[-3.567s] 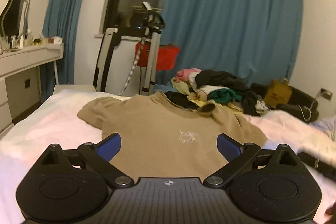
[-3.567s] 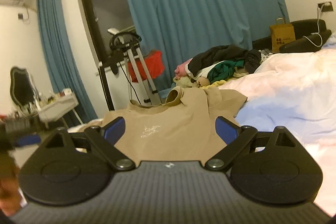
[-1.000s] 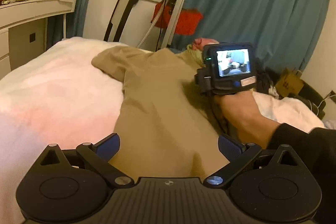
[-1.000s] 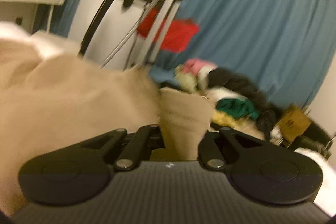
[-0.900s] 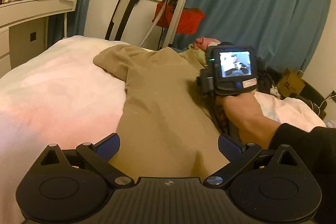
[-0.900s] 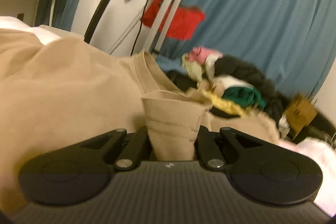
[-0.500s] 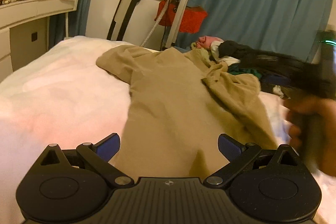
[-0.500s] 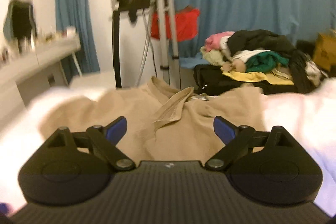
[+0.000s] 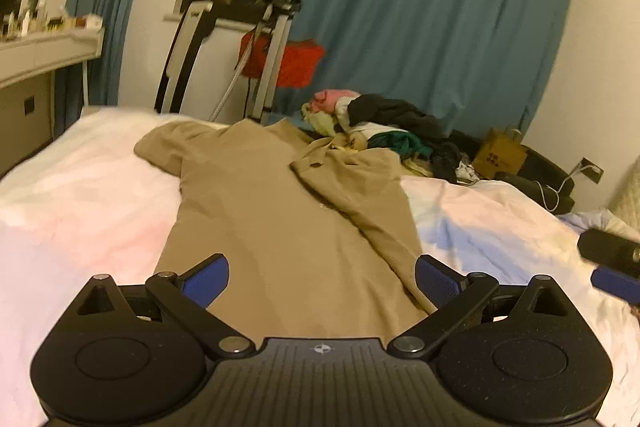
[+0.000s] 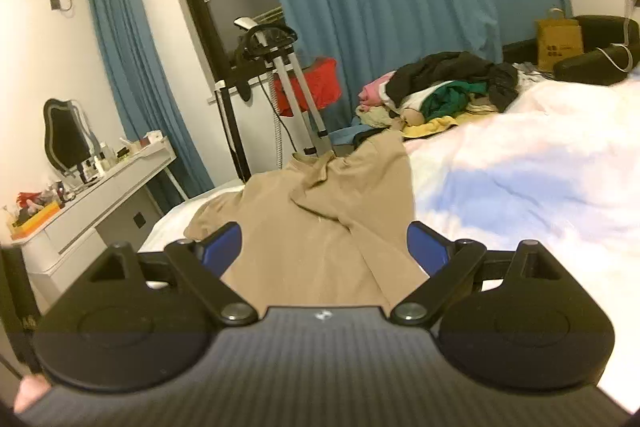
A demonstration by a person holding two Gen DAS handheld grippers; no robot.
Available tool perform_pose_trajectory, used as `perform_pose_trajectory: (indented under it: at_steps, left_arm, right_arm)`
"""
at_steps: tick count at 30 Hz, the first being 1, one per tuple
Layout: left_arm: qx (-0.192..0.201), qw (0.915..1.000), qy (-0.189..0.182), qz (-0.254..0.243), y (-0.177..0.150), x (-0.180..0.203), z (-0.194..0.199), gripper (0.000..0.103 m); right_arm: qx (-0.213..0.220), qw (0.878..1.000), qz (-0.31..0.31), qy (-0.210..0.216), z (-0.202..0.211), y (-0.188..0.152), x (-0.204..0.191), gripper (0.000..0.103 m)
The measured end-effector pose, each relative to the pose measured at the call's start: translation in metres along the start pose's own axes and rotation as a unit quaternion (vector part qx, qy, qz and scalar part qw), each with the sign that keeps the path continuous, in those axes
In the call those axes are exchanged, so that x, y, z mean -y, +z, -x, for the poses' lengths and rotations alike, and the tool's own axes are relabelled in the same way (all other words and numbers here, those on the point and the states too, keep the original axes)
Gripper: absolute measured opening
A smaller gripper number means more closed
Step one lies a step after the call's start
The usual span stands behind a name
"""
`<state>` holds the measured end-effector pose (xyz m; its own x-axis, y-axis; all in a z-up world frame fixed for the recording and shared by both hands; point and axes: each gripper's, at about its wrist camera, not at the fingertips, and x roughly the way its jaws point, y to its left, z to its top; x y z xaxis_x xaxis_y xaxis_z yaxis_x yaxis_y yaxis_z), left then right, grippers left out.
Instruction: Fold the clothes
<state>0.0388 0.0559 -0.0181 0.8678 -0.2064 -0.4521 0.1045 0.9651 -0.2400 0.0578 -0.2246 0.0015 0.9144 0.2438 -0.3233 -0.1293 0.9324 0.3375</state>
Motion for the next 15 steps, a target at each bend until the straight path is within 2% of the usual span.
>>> perform_pose_trajectory:
  at_steps: [4,11,15]
  left_arm:
    - [-0.006,0.9996,0.010,-0.024,-0.014,0.014,0.010,0.100]
    - [-0.029,0.9971,0.037,-0.060,-0.031,0.023,0.003,0.100]
    - [-0.043,0.9943,0.032,-0.092,-0.038,0.038,-0.005,0.099]
  right_arm:
    - [0.007,1.000,0.025,-0.007,0.014,-0.008,0.003,0.091]
    - [0.008,1.000,-0.015,-0.003,0.020,-0.002,0.023,0.091]
    - [0.018,0.999,-0.024,-0.022,0.030,0.008,0.041,0.091]
